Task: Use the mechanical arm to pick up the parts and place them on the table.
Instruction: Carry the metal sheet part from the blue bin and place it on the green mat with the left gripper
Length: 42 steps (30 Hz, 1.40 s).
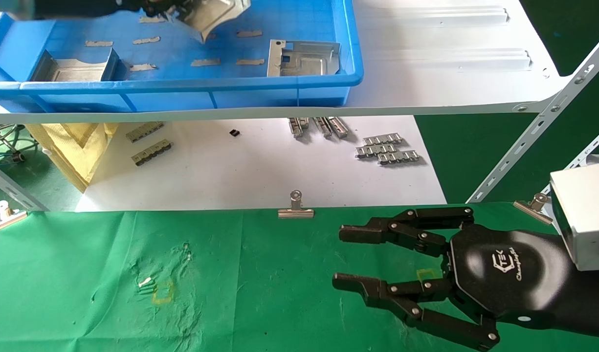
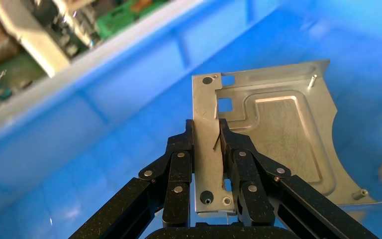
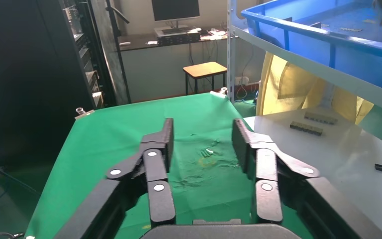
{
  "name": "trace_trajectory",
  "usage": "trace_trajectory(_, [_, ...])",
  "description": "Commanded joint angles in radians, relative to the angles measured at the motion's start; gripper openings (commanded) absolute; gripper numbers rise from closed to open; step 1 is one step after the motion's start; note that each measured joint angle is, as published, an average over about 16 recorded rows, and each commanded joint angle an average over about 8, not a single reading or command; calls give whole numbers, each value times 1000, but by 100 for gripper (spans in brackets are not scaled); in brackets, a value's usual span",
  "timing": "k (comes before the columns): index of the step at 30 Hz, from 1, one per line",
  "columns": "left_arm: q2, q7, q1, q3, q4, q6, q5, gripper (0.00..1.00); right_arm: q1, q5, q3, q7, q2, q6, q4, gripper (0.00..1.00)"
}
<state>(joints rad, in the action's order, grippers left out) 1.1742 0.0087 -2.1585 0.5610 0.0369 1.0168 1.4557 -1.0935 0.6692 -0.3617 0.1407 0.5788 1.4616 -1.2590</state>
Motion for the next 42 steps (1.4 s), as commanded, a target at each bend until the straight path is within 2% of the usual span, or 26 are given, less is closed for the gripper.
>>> trace_trajectory(1, [-11,15,-7,-11,11,26,-15,0,0,0,0,0,0,0,0,100])
trace_trajectory(13, [-111,167,-8,-58,64,468,-101,0,0,0,0,0,0,0,0,100])
trace_trajectory(17, [-138,232,19,-64,99,564,-128,0,0,0,0,0,0,0,0,100])
trace_trajectory(20, [-162,286,64,-57,164,588,-162,0,0,0,0,0,0,0,0,100])
trace_trajectory(24, [-231,343,171,-25,339,597,-270,0,0,0,0,0,0,0,0,100])
trace_trajectory(28, [-340,363,304,49,558,594,-413,0,0,0,0,0,0,0,0,100])
trace_trajectory(31, [-414,387,387,127,665,585,-460,0,0,0,0,0,0,0,0,100])
trace_trajectory(36, [-470,488,457,245,671,571,-409,0,0,0,0,0,0,0,0,100])
trace_trajectory(42, [-464,608,486,329,563,560,-339,0,0,0,0,0,0,0,0,100])
